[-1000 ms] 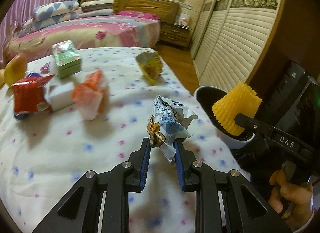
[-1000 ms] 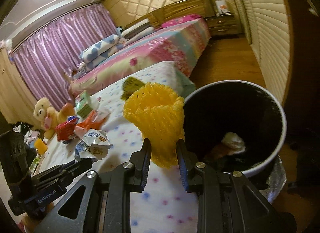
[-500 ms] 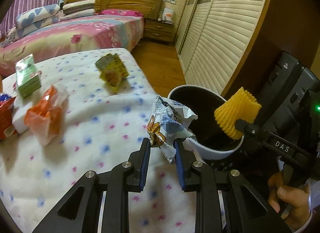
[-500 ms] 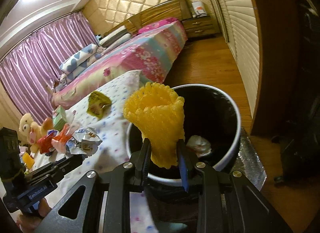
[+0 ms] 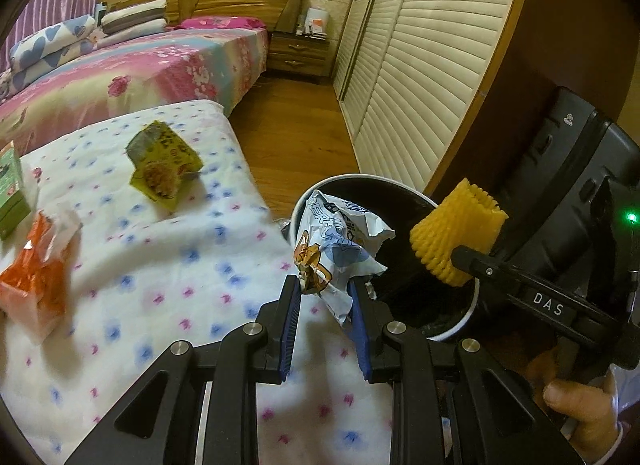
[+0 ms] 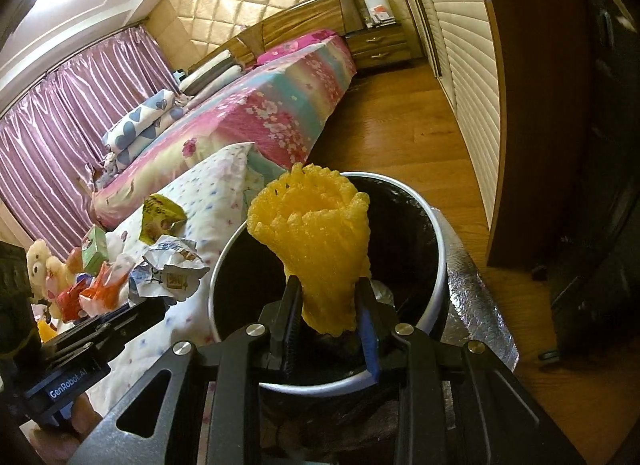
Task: Collect trash
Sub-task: 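Carry the yellow net with the right tool while the left carries the wrapper to the bin, then open the left tool over the bin while the right tool drops the yellow net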
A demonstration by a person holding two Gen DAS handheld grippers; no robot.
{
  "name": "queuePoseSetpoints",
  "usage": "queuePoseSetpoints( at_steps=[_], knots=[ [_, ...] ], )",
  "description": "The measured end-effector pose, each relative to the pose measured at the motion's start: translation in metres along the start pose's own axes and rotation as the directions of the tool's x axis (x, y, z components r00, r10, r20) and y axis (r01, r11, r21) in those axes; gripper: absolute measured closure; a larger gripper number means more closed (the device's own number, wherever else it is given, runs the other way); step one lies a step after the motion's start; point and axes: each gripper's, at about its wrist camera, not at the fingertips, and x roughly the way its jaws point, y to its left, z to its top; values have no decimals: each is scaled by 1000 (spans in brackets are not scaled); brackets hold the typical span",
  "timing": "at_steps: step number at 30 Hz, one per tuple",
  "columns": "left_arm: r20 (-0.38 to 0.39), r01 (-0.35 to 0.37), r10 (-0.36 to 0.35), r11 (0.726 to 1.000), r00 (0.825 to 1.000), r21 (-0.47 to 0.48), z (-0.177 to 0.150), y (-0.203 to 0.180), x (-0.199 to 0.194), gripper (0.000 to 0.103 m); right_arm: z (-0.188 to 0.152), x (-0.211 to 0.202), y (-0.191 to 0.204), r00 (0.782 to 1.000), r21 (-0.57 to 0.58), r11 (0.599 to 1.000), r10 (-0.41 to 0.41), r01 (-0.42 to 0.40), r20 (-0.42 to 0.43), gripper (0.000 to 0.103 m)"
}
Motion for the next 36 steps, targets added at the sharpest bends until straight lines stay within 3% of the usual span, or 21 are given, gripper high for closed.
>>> queuePoseSetpoints(
  at_steps=[8, 11, 13, 17, 24, 36],
  knots=[
    [-22, 12, -12, 1000, 1000, 3, 10, -7, 18, 78, 7, 9, -6, 1000, -1, 1000, -13, 12, -14, 74],
    [-25, 9, -8, 1000, 1000, 5, 13, -8, 23, 72, 10, 11, -8, 1000, 3, 1000, -15, 15, -15, 73],
    [-28, 12, -12, 1000, 1000, 5, 13, -9, 24, 67, 11, 12, -11, 1000, 9, 1000, -23, 23, -17, 58],
    [-26, 10, -10, 1000, 1000, 4, 11, -7, 20, 53, 13, 11, -14, 1000, 25, 999, -25, 26, -15, 49],
    [0, -5, 5, 1000, 1000, -31, -6, 13, -5, 48, 10, 3, -6, 1000, 39, 999, 4, -4, 8, 27],
    [47, -122, 131, 979, 990, -160, -48, 74, -68, 46, -4, 5, 56, 995, -43, 994, 103, -103, -9, 20]
  ],
)
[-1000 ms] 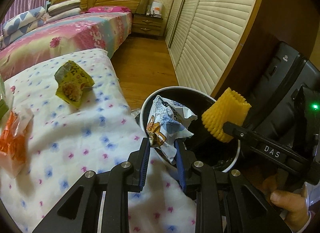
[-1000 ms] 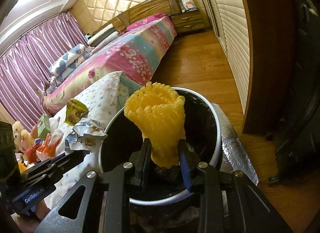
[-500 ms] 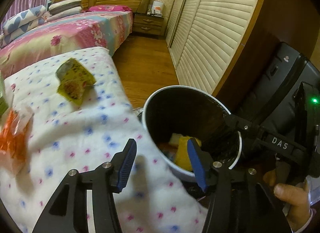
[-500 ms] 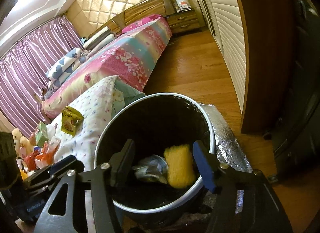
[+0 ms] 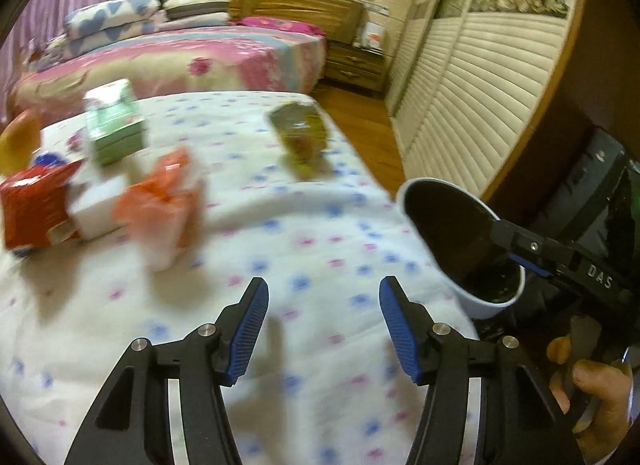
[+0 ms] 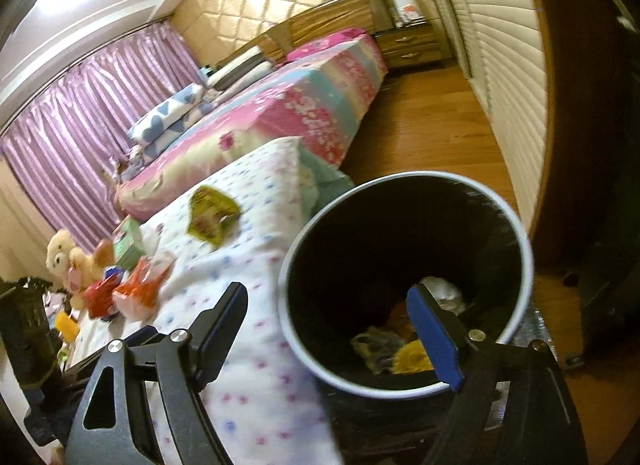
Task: Collect trash
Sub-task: 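Open the left tool over the bin while the right tool drops the yellow net, then move both tools back over the remaining trash on the bed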
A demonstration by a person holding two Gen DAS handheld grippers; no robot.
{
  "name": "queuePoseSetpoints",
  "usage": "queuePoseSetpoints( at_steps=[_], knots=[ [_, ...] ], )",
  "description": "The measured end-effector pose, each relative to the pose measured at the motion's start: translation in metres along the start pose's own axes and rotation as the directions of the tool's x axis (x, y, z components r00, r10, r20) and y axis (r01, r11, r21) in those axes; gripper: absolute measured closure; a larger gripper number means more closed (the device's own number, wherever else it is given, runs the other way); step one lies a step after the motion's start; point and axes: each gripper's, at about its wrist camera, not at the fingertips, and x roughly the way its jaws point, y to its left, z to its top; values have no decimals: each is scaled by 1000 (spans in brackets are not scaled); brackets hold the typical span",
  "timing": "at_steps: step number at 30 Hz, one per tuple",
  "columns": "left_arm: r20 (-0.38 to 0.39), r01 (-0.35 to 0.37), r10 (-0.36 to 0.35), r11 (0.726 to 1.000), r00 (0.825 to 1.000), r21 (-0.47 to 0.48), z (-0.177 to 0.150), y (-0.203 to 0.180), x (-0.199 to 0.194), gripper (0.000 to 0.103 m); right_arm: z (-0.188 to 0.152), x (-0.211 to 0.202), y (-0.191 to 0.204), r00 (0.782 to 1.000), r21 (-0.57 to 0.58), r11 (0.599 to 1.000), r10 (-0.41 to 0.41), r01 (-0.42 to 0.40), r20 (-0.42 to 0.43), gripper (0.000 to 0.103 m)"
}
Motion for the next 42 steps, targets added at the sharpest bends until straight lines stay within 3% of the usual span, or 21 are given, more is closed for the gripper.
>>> queuePoseSetpoints(
  at_steps=[15, 26, 42],
  knots=[
    [21, -95, 99, 986, 995, -134, -20, 65, -46, 46, -31, 29, 78, 990, -100, 988, 107, -117, -95, 19],
    [29, -145, 153, 973, 988, -182, -29, 100, -67, 46, -41, 41, 110, 981, -128, 979, 143, -160, -132, 19],
    [93, -188, 213, 956, 973, -226, -5, 143, -81, 46, -45, 69, 162, 961, -158, 958, 209, -238, -178, 19]
  ],
)
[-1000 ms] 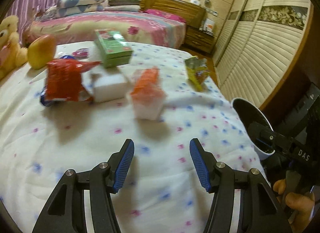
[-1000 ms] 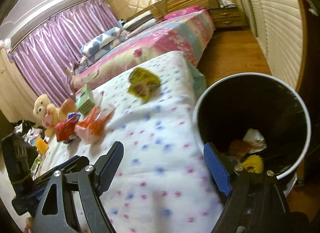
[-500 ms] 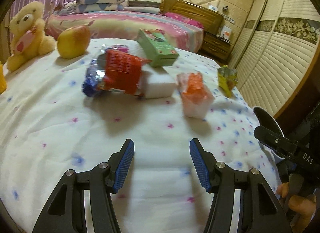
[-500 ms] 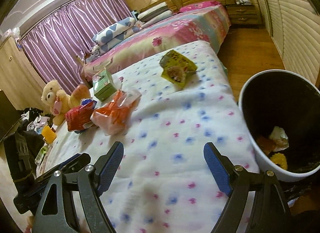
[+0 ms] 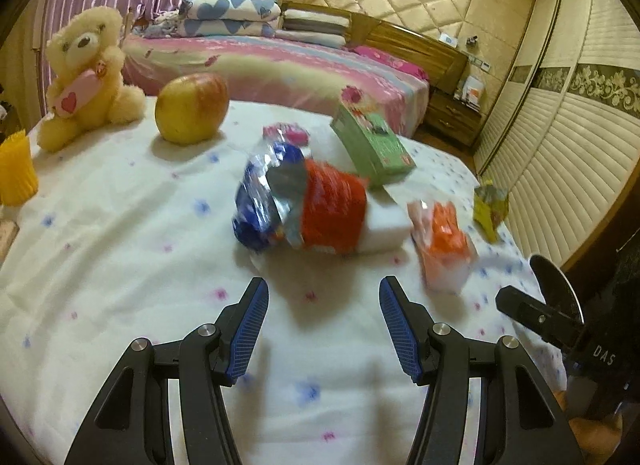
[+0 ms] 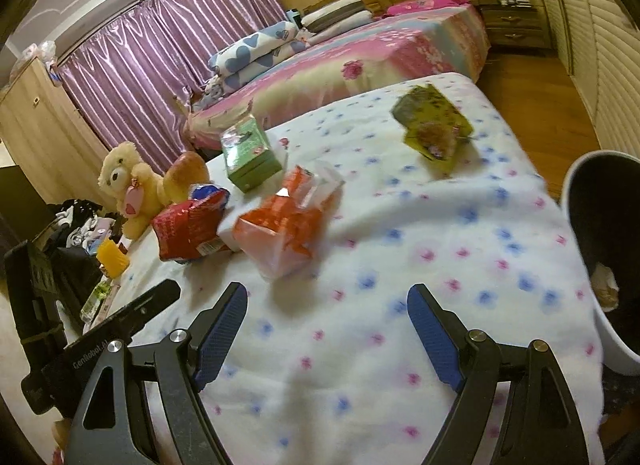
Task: Collect trash
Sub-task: 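Move both tools back over the remaining trash on the bed, then grasp the orange plastic bag with the right tool while the left grasps the blue plastic bag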
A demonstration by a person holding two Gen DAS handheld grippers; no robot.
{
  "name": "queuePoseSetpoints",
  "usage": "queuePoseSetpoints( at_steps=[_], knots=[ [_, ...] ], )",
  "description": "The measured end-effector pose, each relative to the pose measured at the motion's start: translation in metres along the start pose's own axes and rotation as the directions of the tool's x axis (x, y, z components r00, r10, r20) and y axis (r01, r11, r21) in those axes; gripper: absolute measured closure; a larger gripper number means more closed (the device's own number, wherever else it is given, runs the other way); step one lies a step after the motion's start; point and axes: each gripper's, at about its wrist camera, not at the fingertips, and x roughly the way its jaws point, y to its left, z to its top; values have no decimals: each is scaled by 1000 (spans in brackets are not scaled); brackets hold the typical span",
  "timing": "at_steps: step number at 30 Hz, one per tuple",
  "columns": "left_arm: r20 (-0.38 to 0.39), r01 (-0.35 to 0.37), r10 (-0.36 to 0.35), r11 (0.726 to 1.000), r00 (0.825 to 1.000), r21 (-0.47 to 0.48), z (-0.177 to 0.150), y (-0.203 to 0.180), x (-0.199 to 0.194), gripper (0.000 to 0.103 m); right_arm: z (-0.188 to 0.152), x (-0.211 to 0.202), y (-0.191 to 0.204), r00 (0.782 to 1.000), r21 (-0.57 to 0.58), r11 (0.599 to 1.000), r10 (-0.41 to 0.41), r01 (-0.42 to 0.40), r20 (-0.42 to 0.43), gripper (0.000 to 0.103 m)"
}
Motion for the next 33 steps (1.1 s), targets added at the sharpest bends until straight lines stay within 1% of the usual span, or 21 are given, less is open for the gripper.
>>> queuePoseSetpoints(
  at_steps=[6, 11, 12, 14, 15, 16, 17, 18, 19, 20, 21, 22, 27, 31, 33],
  knots=[
    [34, -3, 2, 1000, 999, 12, 16, 4, 4, 46, 15, 14, 8, 999, 23, 999, 43, -43, 6, 19],
    [11, -8, 8, 1000, 1000, 29, 22, 3, 23, 46, 27, 32, 12, 997, 44, 997, 70, -70, -9, 20],
    [5, -10, 10, 999, 1000, 30, 23, 3, 28, 46, 28, 36, 13, 997, 46, 996, 78, -77, -14, 21],
    [9, -21, 21, 999, 1000, 33, 24, 2, 35, 47, 29, 46, 13, 995, 53, 995, 89, -87, -33, 31],
    [8, -29, 28, 999, 1000, 35, 24, 2, 39, 50, 30, 51, 14, 995, 53, 995, 90, -88, -45, 39],
    [7, -29, 29, 999, 1000, 37, 25, 1, 41, 55, 29, 54, 14, 994, 54, 994, 97, -94, -54, 47],
    [4, -27, 27, 999, 1000, 43, 25, 1, 43, 64, 28, 56, 13, 994, 55, 994, 95, -92, -62, 47],
    [-2, -25, 25, 998, 1000, 50, 24, 0, 45, 79, 27, 56, 13, 994, 52, 994, 95, -92, -56, 50],
    [-11, -17, 18, 998, 1000, 55, 24, -1, 47, 86, 27, 54, 14, 994, 46, 995, 96, -94, -50, 58],
    [-19, -8, 9, 998, 1000, 55, 23, -1, 48, 96, 26, 52, 13, 994, 42, 995, 97, -95, -45, 62],
    [-26, 1, 1, 999, 1000, 53, 22, -1, 49, 97, 26, 50, 13, 994, 42, 994, 99, -97, -43, 71],
    [-28, 7, -5, 999, 1000, 52, 21, -2, 48, 97, 25, 47, 12, 994, 44, 994, 103, -101, -44, 73],
    [-26, 49, -48, 997, 999, 62, 13, -10, 37, 101, 18, 30, 7, 994, 29, 994, 104, -103, -28, 76],
    [-25, 57, -55, 996, 998, 70, 8, -14, 27, 101, 12, 17, 2, 995, 12, 995, 97, -96, -23, 76],
    [-30, 52, -50, 997, 998, 63, 10, -11, 27, 98, 10, 10, -1, 996, 0, 996, 87, -87, -21, 76]
  ],
)
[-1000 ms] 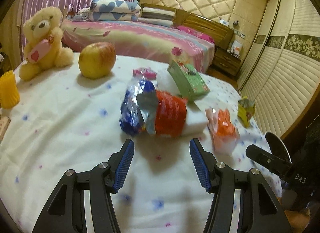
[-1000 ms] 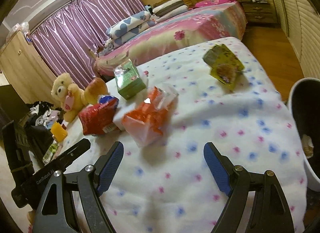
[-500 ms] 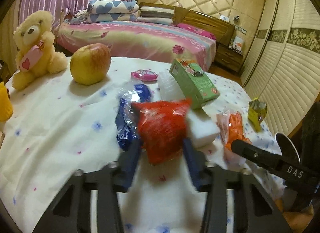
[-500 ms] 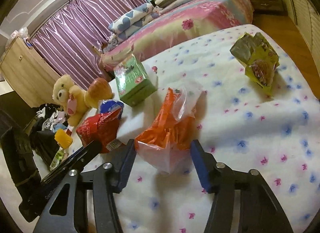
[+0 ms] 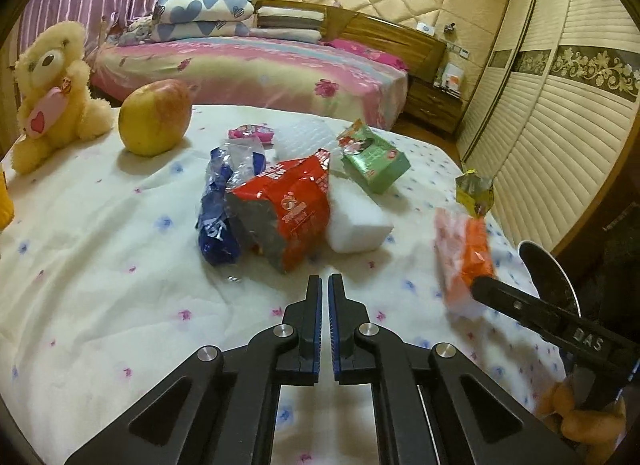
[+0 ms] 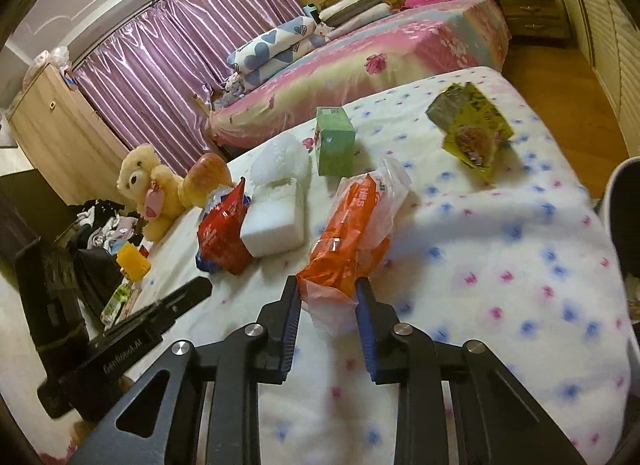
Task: Collect trash
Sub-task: 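Grasp the orange plastic bag with the right tool while the left grasps the blue plastic bag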
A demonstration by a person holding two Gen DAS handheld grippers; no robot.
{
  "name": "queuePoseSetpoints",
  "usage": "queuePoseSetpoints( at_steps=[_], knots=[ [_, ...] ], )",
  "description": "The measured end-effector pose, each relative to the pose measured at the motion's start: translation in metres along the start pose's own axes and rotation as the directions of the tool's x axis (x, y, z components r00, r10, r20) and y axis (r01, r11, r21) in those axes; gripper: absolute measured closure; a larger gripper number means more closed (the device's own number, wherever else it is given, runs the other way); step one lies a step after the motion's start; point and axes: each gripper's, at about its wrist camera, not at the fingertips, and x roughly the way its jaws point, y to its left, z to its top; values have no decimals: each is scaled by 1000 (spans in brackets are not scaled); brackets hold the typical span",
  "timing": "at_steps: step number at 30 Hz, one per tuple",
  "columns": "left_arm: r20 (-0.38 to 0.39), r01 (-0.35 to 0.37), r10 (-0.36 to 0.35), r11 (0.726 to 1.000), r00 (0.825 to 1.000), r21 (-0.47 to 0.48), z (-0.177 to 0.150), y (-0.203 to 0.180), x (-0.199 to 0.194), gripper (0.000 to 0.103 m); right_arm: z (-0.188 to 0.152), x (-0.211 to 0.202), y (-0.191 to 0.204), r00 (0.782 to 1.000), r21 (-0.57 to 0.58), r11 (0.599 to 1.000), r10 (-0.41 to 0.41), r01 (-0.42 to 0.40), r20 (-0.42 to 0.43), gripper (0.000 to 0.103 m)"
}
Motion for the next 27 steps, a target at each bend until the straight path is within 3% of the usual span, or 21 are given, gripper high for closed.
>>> queuePoseSetpoints(
  at_steps=[1, 2, 5, 9, 13, 14, 15, 17, 18, 19, 27],
  knots=[
    [-1, -8, 8, 1000, 1000, -5, 1, 2, 0, 96, -1, -3, 0, 1000, -6, 1000, -8, 8, 3, 76],
    [2, -24, 24, 1000, 1000, -11, 3, 6, -1, 88, -3, -7, -1, 1000, -15, 1000, -18, 18, 8, 76],
    [25, -83, 84, 996, 996, -20, 4, 13, -3, 54, -6, -15, -2, 999, -32, 999, -40, 41, 14, 76],
    [14, -131, 132, 991, 991, -19, 10, 21, 4, 51, -8, -20, -6, 998, -34, 998, -53, 53, 18, 76],
    [-15, -172, 172, 985, 985, 3, 17, 24, 25, 52, -8, -17, -7, 998, -25, 998, -53, 54, 17, 76],
    [-21, -174, 174, 985, 985, 2, 18, 25, 28, 60, -7, -17, -7, 998, -24, 998, -53, 53, 18, 76],
    [-29, -170, 170, 985, 985, 2, 20, 27, 33, 75, -7, -16, -7, 998, -24, 998, -52, 53, 17, 76],
    [-50, -159, 159, 987, 986, 8, 23, 28, 41, 81, -7, -16, -6, 998, -26, 998, -54, 54, 17, 76],
    [-48, -148, 148, 989, 988, 6, 23, 28, 42, 93, -7, -16, -6, 998, -27, 998, -55, 55, 17, 76],
    [-44, -143, 143, 990, 989, 5, 24, 29, 41, 97, -7, -16, -7, 998, -25, 998, -54, 54, 17, 76],
    [20, -146, 147, 988, 989, -51, 9, 45, 10, 97, -5, -19, -3, 998, -32, 998, -48, 49, 27, 76]
  ],
)
